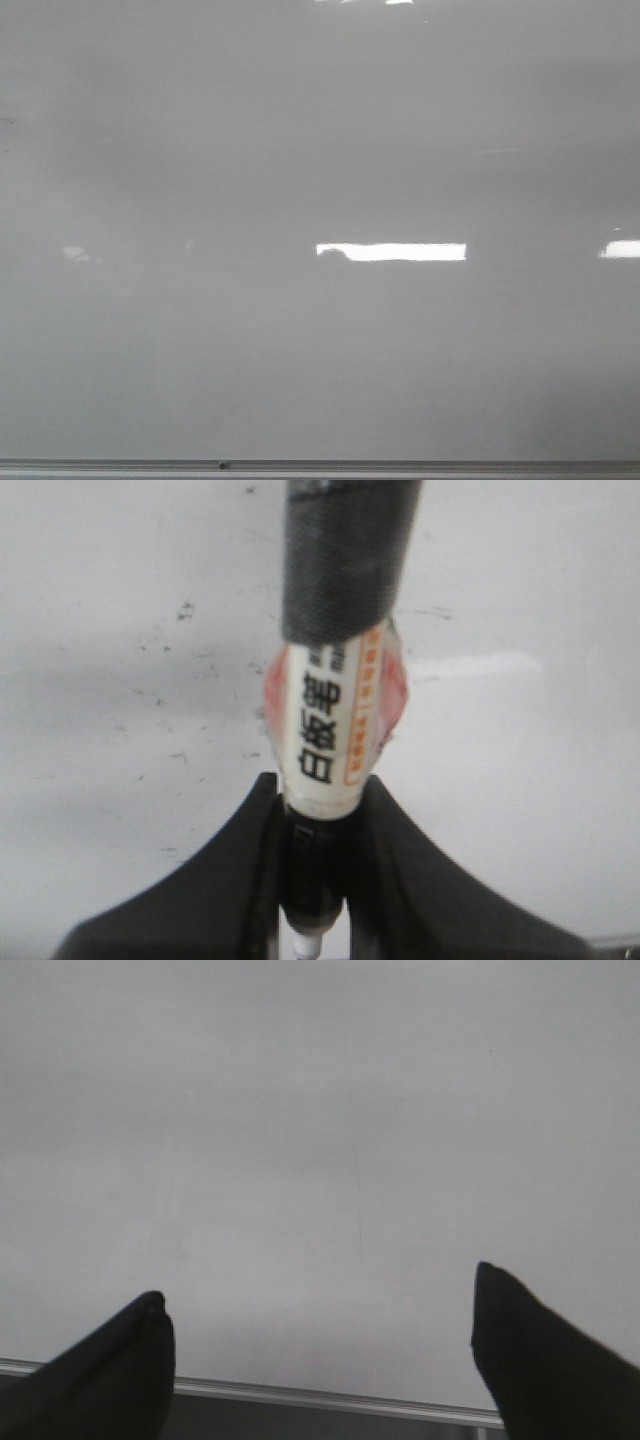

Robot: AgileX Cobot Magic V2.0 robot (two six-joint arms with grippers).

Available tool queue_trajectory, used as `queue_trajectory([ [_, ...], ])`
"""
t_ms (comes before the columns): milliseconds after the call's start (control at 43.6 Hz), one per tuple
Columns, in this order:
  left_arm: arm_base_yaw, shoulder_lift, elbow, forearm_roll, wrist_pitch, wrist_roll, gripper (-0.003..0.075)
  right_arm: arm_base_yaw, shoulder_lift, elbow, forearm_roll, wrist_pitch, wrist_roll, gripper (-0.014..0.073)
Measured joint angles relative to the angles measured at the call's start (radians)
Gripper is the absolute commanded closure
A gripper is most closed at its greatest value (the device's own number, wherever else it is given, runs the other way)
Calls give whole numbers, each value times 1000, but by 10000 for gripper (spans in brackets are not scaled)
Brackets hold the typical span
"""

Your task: Write number 8 on whiteboard

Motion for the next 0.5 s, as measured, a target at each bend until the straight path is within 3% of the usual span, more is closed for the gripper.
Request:
queue_trajectory([
  [206, -121, 0, -115, -54, 260, 234, 741, 0, 71, -66, 2, 76, -13, -30],
  [344, -242, 0, -125, -126, 313, 384, 741, 0, 136, -115, 30, 131, -95, -30],
  [505, -413, 0, -125, -167, 317, 499, 741, 0, 218, -180, 181, 220, -300, -30],
])
